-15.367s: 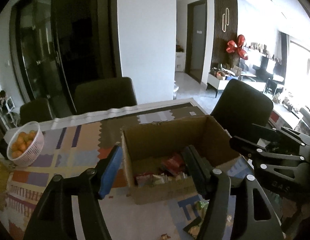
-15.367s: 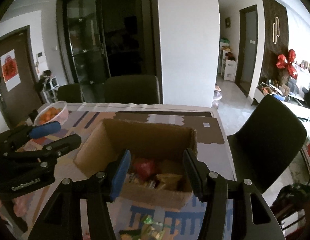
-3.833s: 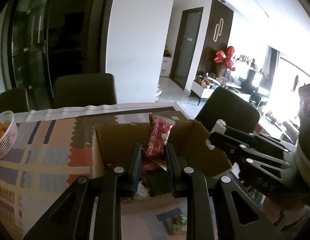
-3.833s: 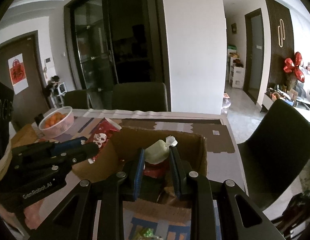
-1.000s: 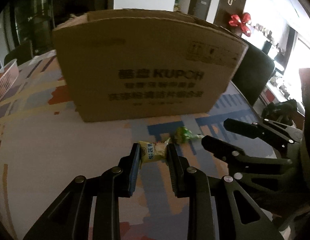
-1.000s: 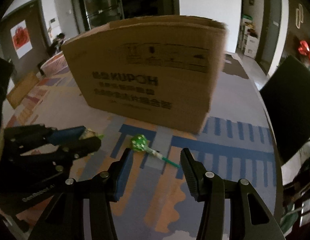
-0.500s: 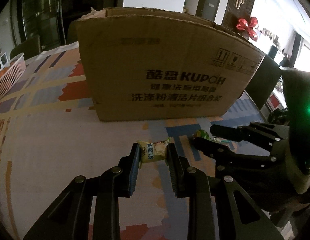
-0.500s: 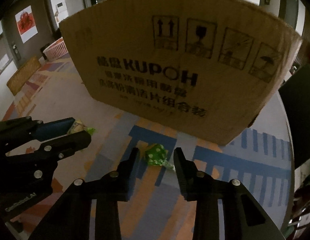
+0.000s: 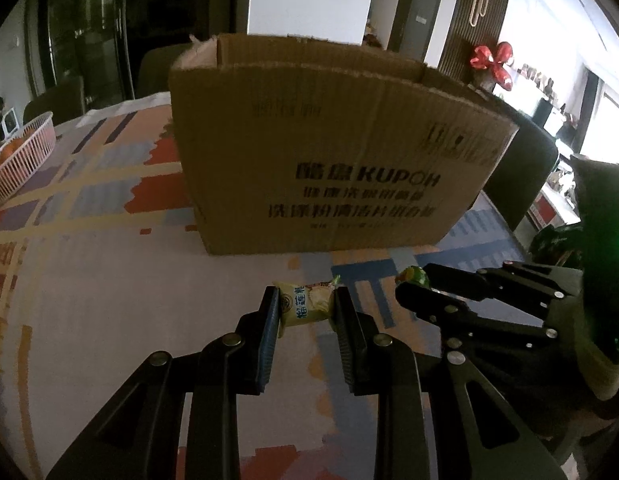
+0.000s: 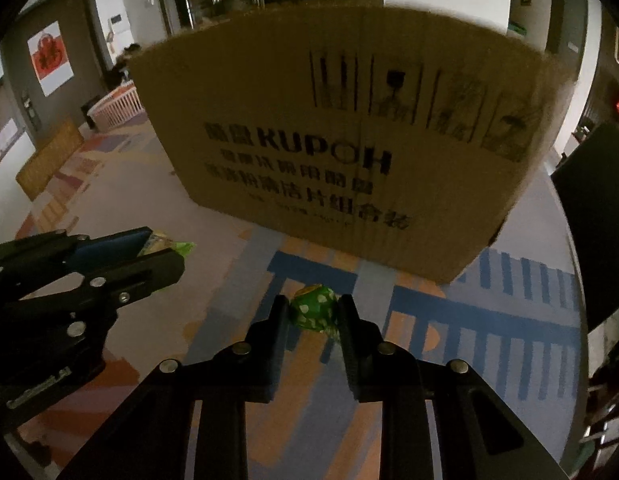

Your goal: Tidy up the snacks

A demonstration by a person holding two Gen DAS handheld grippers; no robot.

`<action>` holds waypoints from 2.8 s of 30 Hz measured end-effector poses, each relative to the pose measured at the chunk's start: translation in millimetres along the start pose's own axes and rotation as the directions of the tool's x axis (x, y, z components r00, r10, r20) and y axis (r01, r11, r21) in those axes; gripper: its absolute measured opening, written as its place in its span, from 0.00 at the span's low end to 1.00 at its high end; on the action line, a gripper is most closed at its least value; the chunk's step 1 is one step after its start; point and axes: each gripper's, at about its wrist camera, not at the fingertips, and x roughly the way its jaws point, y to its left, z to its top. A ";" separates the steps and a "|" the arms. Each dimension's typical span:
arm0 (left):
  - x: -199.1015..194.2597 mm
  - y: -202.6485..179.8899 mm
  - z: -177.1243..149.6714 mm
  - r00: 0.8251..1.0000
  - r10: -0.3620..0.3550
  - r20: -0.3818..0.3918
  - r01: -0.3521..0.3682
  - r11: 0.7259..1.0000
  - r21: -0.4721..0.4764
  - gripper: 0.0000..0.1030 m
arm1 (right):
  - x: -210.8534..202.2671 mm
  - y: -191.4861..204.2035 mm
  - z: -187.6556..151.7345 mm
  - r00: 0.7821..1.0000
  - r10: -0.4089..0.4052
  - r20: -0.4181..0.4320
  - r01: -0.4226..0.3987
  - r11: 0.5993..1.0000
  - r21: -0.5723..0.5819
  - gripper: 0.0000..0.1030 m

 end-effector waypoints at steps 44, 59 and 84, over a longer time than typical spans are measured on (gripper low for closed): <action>-113.7 -10.9 123.2 0.946 -0.056 0.320 0.016 0.992 0.128 0.27 | -160.8 2.0 96.6 0.904 -0.065 0.423 0.047 0.997 0.054 0.26; -68.3 0.0 165.0 0.978 -0.019 0.207 -0.007 0.992 0.124 0.27 | -113.7 -23.1 140.5 0.961 -0.076 0.264 0.054 0.995 0.089 0.26; -122.0 -4.5 84.1 0.951 0.112 0.287 -0.143 0.986 0.088 0.73 | -161.8 -11.7 67.4 0.932 -0.201 0.303 0.152 0.972 0.178 0.59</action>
